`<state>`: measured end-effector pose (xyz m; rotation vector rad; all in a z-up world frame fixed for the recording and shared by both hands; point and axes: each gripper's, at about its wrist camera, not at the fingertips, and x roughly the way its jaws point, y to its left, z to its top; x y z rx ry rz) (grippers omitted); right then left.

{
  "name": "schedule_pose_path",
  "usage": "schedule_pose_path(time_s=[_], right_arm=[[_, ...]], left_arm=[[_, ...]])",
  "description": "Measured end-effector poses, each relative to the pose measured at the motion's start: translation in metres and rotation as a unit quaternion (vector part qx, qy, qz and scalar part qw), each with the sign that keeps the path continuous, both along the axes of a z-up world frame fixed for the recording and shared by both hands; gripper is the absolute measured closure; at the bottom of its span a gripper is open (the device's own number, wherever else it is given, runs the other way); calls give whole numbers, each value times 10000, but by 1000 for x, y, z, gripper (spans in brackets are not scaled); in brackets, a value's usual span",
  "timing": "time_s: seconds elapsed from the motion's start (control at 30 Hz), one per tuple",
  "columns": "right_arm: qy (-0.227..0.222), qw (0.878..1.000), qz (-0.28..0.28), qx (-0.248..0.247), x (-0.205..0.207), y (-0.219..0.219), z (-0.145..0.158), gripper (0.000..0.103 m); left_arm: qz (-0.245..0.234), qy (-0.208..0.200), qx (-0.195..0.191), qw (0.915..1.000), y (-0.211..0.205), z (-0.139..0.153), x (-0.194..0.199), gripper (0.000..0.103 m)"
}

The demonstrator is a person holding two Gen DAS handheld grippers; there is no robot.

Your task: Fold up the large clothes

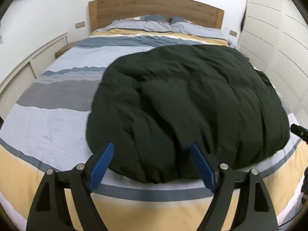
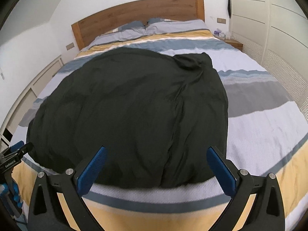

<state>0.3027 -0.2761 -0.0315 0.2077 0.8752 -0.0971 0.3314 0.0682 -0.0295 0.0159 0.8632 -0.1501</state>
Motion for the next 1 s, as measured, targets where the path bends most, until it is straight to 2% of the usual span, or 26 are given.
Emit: schedule_pose_path(time_s=[0.2, 0.43, 0.83, 1.0], right_arm=[[107, 9999, -48, 51, -9, 15, 2, 1], [242, 9996, -108, 21, -24, 26, 7, 1], [549, 9984, -30, -145, -51, 43, 13, 1], [675, 9972, -16, -319, -65, 42, 13, 1]], left_arm=[[-73, 93, -4, 9999, -10, 2, -5, 21], [-82, 189, 172, 9996, -20, 3, -14, 21], [-192, 390, 169, 9989, -30, 14, -40, 21], [-252, 622, 253, 9974, -33, 10, -53, 21]])
